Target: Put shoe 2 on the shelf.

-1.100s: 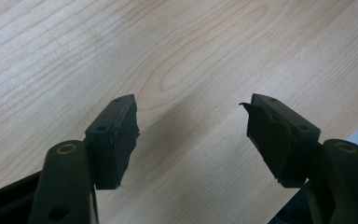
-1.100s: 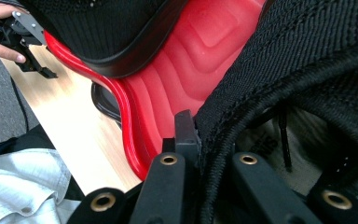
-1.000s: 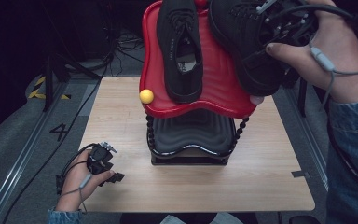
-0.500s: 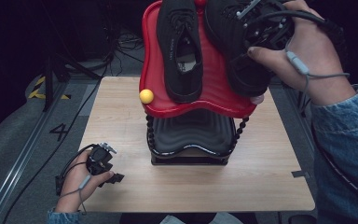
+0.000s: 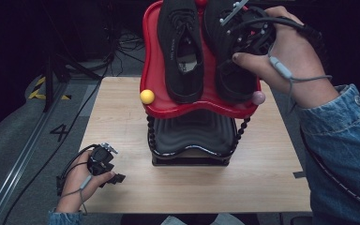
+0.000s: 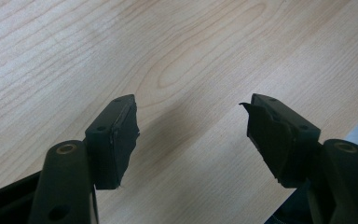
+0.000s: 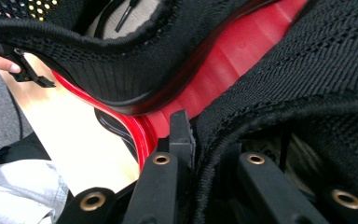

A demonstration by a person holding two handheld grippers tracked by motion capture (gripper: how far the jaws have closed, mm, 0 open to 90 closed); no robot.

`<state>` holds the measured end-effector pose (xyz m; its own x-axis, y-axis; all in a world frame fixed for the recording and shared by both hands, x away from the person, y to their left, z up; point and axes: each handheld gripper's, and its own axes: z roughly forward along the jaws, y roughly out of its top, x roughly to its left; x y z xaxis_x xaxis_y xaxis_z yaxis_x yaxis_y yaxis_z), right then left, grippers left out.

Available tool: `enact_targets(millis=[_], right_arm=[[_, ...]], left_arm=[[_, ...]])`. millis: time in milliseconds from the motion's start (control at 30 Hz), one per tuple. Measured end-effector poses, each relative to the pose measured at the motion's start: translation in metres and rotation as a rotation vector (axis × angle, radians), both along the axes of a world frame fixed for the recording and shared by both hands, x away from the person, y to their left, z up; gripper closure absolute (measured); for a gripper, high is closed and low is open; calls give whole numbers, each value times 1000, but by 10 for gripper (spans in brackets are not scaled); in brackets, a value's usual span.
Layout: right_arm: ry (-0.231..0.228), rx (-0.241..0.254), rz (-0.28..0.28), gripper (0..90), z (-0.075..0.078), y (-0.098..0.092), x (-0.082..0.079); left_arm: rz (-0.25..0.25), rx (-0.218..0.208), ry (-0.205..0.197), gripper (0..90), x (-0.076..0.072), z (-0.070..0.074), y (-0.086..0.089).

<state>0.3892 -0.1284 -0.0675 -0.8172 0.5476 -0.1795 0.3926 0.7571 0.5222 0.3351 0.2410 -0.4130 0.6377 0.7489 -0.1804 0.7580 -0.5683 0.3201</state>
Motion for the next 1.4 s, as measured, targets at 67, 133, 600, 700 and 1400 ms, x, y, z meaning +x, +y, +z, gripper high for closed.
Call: enact_targets(millis=[67,133,600,700,1400], right_arm=[[3,0,1,813,-2,3,1],[3,2,3,810,-4,6,2],[-1,33,-1,797,-11,17,7],[0,45,-2,801,-12,16,9],[12,93,-46,585,-16,13,3]], left_arm=[[-2,1,0,343,0,0,0],[-4,0,1,343,1,0,-1],[-2,2,8,343,1,0,-1],[-8,0,7,343,2,-1,-3],[-20,5,4,343,5,-1,-5]])
